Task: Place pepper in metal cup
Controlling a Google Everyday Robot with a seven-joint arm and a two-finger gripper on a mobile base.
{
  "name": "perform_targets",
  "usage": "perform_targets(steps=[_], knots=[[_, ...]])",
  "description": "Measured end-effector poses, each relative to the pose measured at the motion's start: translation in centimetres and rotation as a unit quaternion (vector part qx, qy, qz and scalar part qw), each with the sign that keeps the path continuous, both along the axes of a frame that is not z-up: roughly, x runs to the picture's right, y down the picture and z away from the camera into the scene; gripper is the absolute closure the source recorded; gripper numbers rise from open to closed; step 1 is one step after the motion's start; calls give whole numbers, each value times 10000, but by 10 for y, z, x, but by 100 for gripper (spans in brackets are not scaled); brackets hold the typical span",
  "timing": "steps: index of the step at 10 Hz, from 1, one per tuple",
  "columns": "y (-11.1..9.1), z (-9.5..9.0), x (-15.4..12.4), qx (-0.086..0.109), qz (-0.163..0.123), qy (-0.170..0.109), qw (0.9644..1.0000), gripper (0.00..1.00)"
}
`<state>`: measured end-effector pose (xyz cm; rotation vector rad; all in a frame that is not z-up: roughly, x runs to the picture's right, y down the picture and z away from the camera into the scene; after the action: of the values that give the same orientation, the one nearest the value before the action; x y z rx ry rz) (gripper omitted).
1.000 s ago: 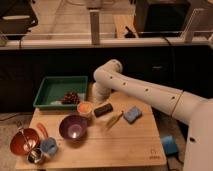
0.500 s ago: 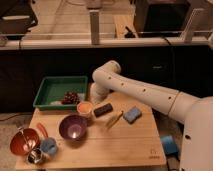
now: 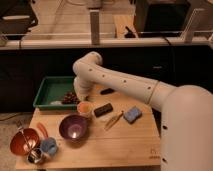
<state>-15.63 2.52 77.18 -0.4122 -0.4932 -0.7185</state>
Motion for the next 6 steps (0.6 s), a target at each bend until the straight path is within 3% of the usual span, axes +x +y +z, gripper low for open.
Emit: perform_targets(steps=[3, 6], knots=[[-8, -4, -48, 225, -614, -444, 9969, 20], [-2, -7, -83, 435, -1129, -799, 9894, 20]])
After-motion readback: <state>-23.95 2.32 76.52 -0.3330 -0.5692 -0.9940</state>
